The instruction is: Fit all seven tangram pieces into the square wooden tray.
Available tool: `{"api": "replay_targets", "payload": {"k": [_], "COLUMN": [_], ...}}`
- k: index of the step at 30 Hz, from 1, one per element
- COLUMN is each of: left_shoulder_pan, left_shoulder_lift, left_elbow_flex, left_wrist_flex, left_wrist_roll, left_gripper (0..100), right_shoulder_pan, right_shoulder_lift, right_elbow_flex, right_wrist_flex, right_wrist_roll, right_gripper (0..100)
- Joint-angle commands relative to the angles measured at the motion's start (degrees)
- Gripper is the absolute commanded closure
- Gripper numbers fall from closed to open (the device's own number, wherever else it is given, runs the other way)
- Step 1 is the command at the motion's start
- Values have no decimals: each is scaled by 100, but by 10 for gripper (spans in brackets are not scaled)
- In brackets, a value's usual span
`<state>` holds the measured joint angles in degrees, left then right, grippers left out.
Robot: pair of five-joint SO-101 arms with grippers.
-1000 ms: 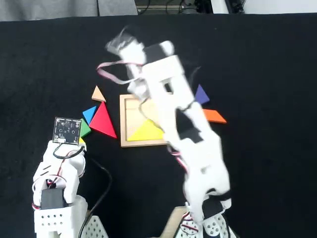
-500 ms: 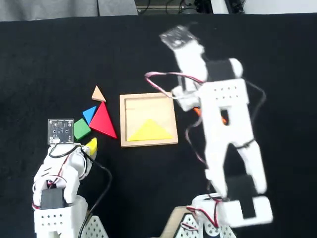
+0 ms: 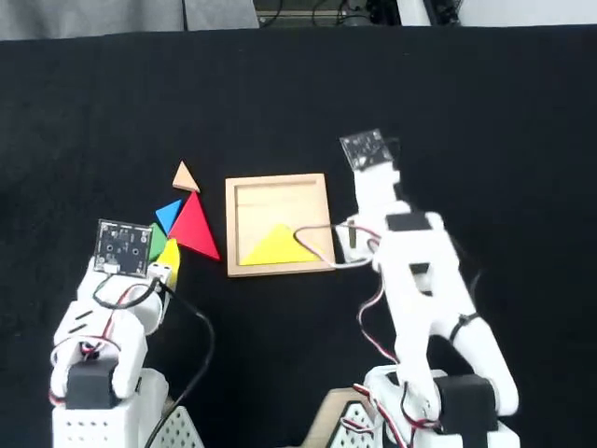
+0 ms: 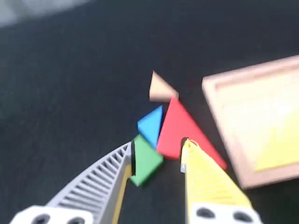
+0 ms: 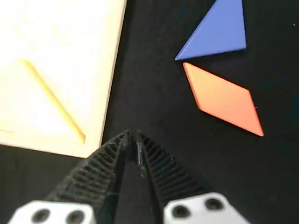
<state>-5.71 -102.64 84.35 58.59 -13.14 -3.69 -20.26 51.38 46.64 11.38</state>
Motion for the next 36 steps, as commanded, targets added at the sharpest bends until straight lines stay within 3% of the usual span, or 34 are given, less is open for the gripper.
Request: {"api": "replay_targets", "payload": {"k": [1, 6, 9, 15, 20, 27, 32, 36], "left_shoulder_pan": [215, 215, 224, 242, 558, 637, 620, 136], "left_shoulder_lift": [677, 2629, 4009, 6418, 7552, 8510, 9046, 9415], "left_elbow_flex": [-1042, -2211, -3037, -4769, -5666, -5851, -5684, -5253], "left_wrist_flex": [-18, -114, -35, 862, 1327, 1319, 765, -79], "left_wrist_roll": [-35, 62, 580, 1354, 2022, 3490, 3499, 3508], "left_gripper": [826, 826, 826, 826, 823, 638, 648, 657], "right_shoulder_pan": [70, 70, 70, 88, 79, 79, 79, 79], "right_shoulder_lift": [-224, -215, -215, -215, -207, -207, -207, -207], "right_elbow_flex": [462, 673, 681, 681, 690, 734, 734, 734], "right_wrist_flex": [-826, -1169, -1187, -1187, -1196, -1213, -1213, -1213], "right_wrist_roll": [-105, -105, -105, -105, -105, -97, -97, -97], "right_gripper": [987, 987, 987, 987, 987, 987, 987, 987]}}
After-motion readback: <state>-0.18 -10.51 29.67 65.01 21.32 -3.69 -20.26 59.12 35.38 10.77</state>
